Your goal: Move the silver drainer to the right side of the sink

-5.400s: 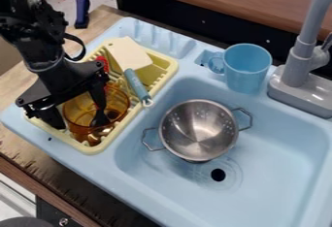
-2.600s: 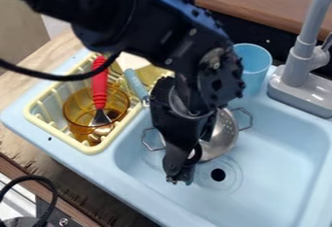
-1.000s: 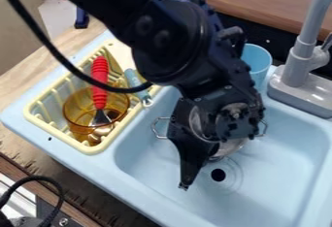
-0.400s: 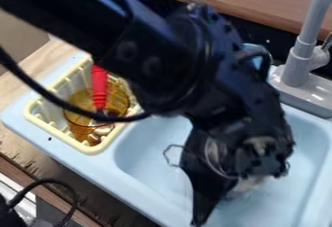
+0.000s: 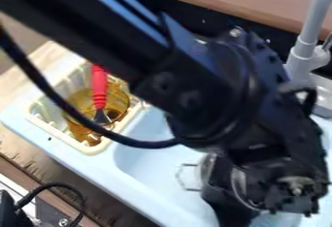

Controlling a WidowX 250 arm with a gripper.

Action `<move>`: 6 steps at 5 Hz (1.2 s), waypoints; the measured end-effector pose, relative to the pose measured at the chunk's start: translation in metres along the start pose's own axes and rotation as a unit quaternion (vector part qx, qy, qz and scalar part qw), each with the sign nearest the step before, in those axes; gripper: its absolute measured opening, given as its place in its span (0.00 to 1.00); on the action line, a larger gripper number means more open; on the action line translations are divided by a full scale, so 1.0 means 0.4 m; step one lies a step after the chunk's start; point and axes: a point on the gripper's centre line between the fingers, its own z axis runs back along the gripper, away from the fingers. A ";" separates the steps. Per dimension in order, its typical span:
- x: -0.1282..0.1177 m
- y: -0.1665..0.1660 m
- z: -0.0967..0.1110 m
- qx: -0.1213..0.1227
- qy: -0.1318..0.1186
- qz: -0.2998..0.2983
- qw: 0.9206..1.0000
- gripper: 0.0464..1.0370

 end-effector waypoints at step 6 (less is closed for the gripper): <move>0.017 -0.038 0.061 0.075 0.150 0.016 0.986 0.96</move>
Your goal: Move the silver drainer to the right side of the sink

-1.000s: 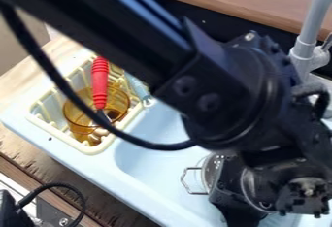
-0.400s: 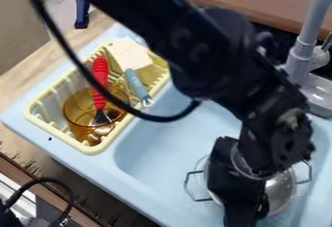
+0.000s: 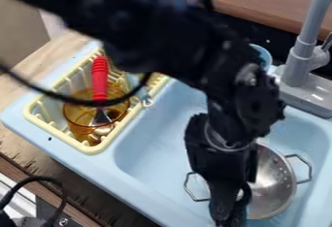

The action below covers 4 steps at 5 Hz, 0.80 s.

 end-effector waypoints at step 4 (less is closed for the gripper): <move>0.174 -0.132 0.018 -0.025 -0.124 0.095 0.987 0.96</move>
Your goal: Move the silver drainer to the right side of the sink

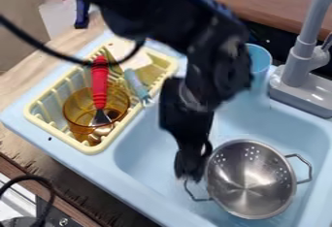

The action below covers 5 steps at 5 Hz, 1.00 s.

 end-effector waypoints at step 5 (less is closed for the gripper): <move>0.102 -0.148 0.112 -0.086 -0.062 -0.504 0.858 0.96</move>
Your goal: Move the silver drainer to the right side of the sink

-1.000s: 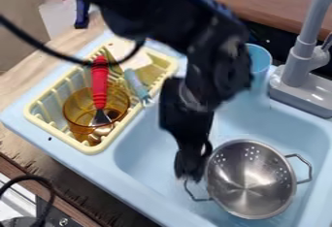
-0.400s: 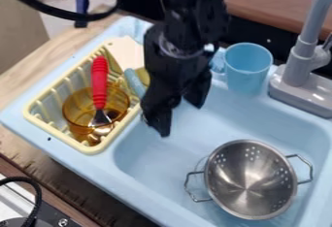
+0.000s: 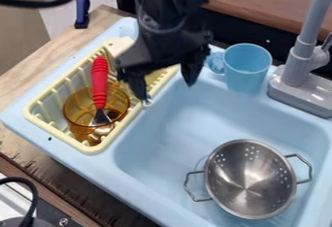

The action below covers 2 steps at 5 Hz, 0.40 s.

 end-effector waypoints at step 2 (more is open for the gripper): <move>0.088 0.002 -0.042 0.041 -0.023 -0.024 0.999 0.96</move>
